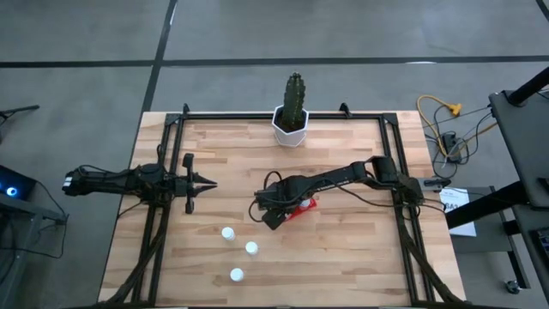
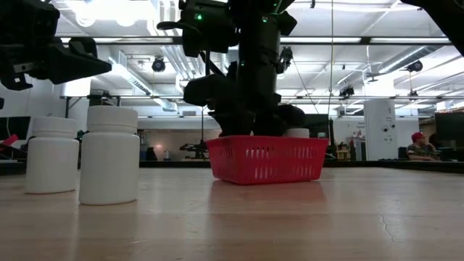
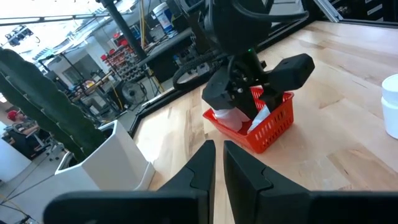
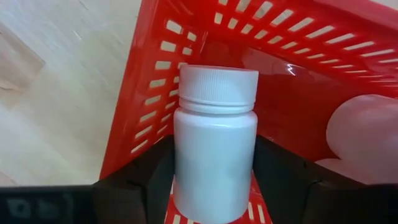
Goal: Pick and place pill bottles into a basket
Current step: Put the white pill bottle into the red bin
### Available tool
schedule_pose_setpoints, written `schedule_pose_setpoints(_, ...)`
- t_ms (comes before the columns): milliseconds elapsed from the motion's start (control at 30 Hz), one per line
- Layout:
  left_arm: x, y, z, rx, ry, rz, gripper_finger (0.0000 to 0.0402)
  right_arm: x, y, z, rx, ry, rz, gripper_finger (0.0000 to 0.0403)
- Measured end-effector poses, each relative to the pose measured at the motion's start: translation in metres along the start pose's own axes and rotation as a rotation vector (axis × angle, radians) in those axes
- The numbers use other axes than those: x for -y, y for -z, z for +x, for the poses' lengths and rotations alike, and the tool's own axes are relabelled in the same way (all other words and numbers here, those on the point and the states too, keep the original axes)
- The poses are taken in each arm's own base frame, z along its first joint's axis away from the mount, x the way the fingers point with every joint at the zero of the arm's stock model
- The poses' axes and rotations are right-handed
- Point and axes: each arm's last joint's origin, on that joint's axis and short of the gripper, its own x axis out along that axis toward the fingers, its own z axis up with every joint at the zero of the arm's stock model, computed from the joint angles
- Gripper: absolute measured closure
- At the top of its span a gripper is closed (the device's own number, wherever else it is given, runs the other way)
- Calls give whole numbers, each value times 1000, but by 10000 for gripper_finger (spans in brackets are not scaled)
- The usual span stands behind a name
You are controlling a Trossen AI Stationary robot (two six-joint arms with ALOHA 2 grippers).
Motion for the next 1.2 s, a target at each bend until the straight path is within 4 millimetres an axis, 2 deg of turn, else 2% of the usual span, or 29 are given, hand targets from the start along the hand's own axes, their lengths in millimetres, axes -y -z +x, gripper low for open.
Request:
schedule_pose_setpoints(233, 0, 0, 0, 0, 0, 0, 387, 0, 0, 0, -2, 2, -16, 268)
schedule_pose_setpoints(467, 0, 0, 0, 0, 0, 0, 387, 1, 0, -7, 24, 20, -68, 274)
schedule_pose_setpoints(867, 0, 0, 0, 0, 0, 0, 387, -4, -7, -58, 117, 41, -132, 277)
schedule_pose_setpoints(1200, 0, 0, 0, -4, 2, 1, 387, -12, -17, -94, 453, 247, -286, 278)
